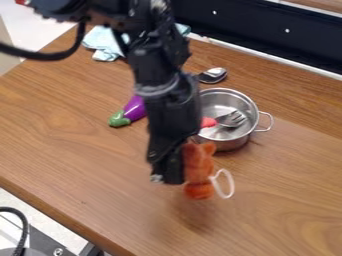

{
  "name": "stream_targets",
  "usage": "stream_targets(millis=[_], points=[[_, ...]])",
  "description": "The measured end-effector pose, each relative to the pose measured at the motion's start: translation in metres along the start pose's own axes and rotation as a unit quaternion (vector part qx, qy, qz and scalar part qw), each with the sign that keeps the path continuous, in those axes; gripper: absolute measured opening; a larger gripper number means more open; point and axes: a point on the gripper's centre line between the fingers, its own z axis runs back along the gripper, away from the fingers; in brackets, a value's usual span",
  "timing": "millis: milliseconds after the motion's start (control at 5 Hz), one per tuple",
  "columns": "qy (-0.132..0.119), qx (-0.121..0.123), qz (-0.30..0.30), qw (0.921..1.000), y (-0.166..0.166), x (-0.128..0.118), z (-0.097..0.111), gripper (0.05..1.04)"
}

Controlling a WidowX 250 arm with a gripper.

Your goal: Move orange doll to the left

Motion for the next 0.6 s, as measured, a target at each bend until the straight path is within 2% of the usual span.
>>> stream_targets(millis=[400,600], points=[[0.0,0.012,-0.007,0.9999,0.006,-0.056,0.002,0.349],[-0.011,0.036,0.067,0.9971,0.021,-0.085,-0.002,0.35]])
